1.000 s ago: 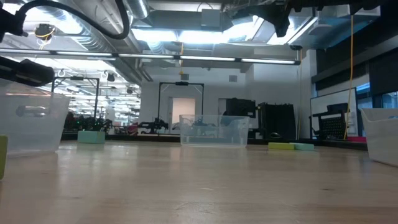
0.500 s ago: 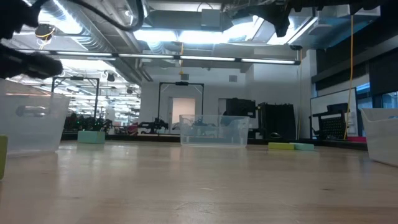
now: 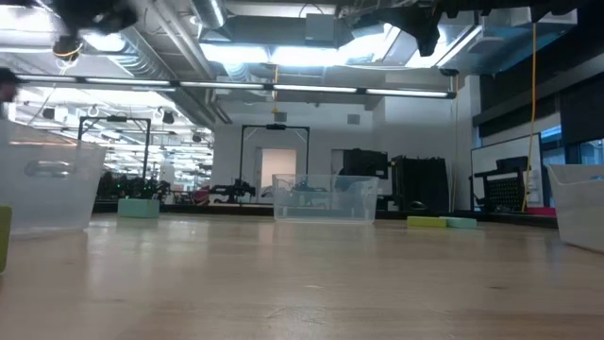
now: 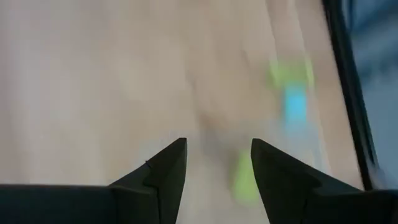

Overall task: Sort & place blocks by color
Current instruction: Put the top green block into the bottom transparent bin

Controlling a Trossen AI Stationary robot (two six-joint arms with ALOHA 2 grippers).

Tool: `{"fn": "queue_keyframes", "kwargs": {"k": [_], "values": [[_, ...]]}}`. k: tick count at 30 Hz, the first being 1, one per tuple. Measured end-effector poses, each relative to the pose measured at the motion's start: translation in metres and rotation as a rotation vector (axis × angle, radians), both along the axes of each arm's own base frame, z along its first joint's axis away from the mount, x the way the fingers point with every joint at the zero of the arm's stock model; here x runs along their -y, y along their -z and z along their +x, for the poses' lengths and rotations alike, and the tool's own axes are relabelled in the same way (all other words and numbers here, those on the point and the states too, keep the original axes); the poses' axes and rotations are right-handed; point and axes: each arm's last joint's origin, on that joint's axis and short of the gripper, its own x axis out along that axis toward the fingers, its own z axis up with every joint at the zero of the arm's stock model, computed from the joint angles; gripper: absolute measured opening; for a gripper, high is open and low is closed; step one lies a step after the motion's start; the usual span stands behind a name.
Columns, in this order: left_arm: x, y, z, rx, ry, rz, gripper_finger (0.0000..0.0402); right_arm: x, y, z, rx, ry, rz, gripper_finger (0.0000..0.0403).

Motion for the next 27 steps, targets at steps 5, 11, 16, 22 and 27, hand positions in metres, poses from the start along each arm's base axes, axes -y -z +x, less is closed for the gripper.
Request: {"fn": "queue_keyframes", "kwargs": {"k": [5, 11, 16, 22, 27], "values": [[-0.033, -0.047, 0.005, 0.419, -0.268, -0.005, 0.0172, 0.0, 0.0, 0.0, 0.0, 0.0, -0.002, 0.0287], [-0.067, -0.08, 0.018, 0.777, -0.399, -0.017, 0.0172, 0.0, 0.0, 0.0, 0.003, 0.0, -0.005, 0.0287], [-0.083, -0.069, 0.034, 1.008, -0.369, -0.092, 0.0172, 0.0, -0.001, 0.0, 0.008, -0.001, -0.031, 0.0287], [-0.091, -0.011, 0.045, 1.087, -0.449, -0.235, 0.0172, 0.0, -0.001, 0.0, 0.006, -0.002, -0.078, 0.0287], [-0.088, 0.02, 0.042, 1.07, -0.457, -0.269, 0.0172, 0.0, -0.001, 0.0, 0.008, -0.002, -0.107, 0.0287]]}}
